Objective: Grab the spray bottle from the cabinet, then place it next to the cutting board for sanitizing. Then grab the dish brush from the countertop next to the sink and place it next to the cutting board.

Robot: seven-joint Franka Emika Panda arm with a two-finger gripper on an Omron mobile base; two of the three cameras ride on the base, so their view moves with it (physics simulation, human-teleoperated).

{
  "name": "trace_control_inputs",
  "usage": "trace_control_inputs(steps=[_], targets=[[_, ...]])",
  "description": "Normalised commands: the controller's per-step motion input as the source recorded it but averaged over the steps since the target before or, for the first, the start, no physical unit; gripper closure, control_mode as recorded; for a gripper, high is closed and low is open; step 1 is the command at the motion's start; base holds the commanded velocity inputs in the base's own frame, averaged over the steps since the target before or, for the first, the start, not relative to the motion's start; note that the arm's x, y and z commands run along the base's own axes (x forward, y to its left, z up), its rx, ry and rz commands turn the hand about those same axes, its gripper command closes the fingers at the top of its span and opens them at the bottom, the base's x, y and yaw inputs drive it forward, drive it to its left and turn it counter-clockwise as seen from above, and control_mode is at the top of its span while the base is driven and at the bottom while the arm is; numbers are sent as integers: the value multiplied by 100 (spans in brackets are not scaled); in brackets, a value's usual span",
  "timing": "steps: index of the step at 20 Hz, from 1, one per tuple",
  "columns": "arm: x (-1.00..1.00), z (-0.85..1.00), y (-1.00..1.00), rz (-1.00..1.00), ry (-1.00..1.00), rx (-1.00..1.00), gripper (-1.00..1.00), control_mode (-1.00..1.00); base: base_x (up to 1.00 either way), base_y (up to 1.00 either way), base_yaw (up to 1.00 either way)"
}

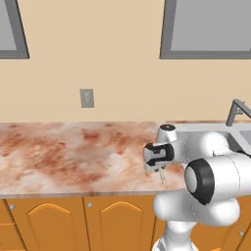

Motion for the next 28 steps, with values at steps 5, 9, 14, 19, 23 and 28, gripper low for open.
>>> trace_control_inputs(steps=[5, 9, 14, 19, 23, 28], targets=[[-35, 74, 1, -8, -6, -3, 100, -100, 0, 0, 0], [-23, 100, 0, -10, -39, -3, 100, -100, 0, 0, 0], [-24, 96, 2, -9, -53, -1, 100, -100, 0, 0, 0], [-45, 90, 0, -2, -43, 1, 100, -100, 0, 0, 0], [-49, 100, 0, -4, -32, 3, 100, -100, 0, 0, 0], [-42, 100, 0, -2, -38, 0, 100, -100, 0, 0, 0]])
